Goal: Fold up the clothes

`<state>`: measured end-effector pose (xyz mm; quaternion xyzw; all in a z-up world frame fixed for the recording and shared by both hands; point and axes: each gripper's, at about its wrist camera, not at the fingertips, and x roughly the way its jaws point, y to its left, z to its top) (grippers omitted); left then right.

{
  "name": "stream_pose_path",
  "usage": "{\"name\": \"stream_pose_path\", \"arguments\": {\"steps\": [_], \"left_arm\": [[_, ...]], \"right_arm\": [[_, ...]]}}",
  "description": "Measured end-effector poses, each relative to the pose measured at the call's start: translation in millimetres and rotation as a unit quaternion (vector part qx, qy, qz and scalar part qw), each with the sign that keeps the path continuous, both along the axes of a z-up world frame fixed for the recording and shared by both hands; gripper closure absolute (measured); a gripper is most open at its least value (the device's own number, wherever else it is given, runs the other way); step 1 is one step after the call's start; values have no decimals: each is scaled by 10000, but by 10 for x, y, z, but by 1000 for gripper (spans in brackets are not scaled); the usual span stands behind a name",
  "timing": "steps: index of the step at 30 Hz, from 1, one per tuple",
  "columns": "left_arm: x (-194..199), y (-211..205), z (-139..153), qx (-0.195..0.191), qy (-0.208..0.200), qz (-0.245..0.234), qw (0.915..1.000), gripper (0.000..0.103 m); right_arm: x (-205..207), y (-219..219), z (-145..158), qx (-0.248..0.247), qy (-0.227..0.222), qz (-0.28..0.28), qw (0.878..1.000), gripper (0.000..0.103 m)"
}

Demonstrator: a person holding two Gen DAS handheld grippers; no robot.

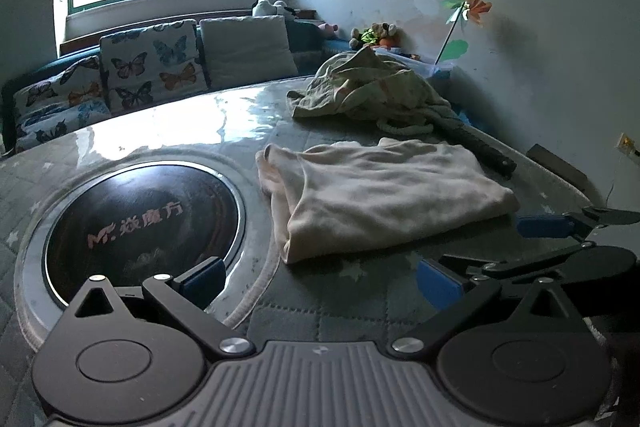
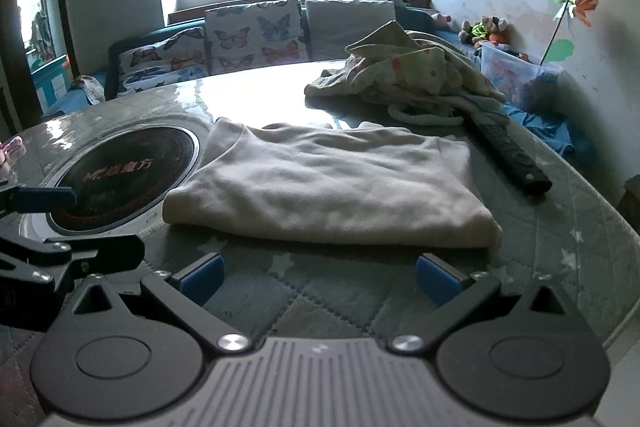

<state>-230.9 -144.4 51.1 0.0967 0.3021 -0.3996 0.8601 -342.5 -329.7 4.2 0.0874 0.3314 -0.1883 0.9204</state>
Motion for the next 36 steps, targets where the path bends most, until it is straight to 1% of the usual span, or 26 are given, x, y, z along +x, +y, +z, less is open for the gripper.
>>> {"name": "stream_pose_path", "arguments": {"steps": [10,36], "left_arm": [[-99,107,-49,25,53,72,10000,0],[-240,148,-92,79,-12,129,9999,0]], "right_arm": [[-81,30,-40,101,24,-179,9998,0],[-147,161,-37,91,30,-89,9999,0]]}}
